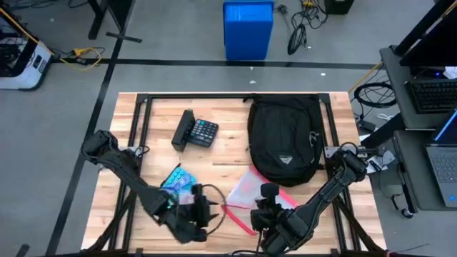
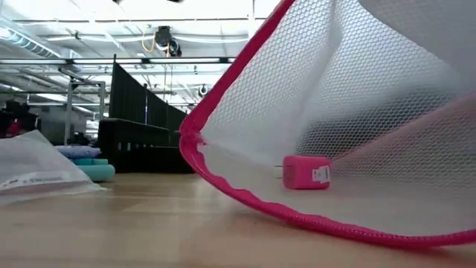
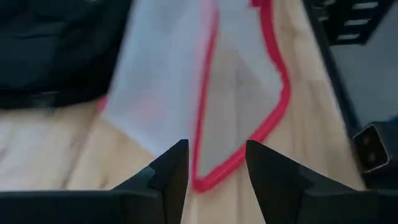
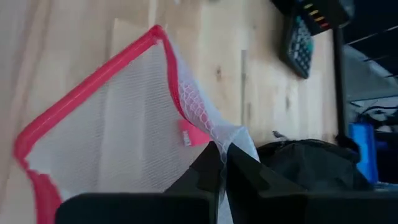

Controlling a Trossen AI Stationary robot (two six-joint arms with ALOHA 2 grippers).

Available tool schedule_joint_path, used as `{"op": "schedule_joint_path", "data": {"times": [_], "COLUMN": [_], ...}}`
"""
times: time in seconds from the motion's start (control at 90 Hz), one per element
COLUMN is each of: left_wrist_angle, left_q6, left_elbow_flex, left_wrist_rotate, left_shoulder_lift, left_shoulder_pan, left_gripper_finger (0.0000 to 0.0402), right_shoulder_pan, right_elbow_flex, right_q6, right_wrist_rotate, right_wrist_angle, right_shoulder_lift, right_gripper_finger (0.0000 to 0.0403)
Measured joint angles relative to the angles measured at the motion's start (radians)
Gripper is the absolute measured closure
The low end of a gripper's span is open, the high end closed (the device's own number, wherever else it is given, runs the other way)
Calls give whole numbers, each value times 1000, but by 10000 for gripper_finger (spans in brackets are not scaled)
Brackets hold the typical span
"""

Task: Unpack backpack
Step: Remove the pink charger adapter from the white zip bag

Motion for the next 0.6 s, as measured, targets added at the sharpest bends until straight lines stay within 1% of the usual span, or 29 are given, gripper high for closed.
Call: {"op": "schedule_joint_path", "data": {"times": [0.089, 0.178, 0.233, 0.467, 0.6], "left_wrist_angle": [96, 167, 206, 306, 320], "left_q6": [64, 115, 139, 130, 94], "left_elbow_flex": [-2, -2, -2, -3, -2], "left_wrist_rotate": [90, 137, 141, 155, 136], "left_shoulder_lift": [54, 107, 139, 216, 252], "left_shoulder_pan": [25, 52, 72, 152, 189], "left_gripper_finger": [254, 254, 254, 254, 254], "right_shoulder_pan": [-4, -10, -11, -18, -20], "right_elbow_flex": [0, 0, 0, 0, 0], "right_q6": [16, 24, 24, 15, 1], "right_wrist_rotate": [25, 54, 69, 79, 142], "right_wrist_angle": [-8, -13, -14, -13, -11], "right_shoulder_lift": [0, 0, 0, 0, 0], "right_gripper_finger": [403, 403, 403, 403, 403]}}
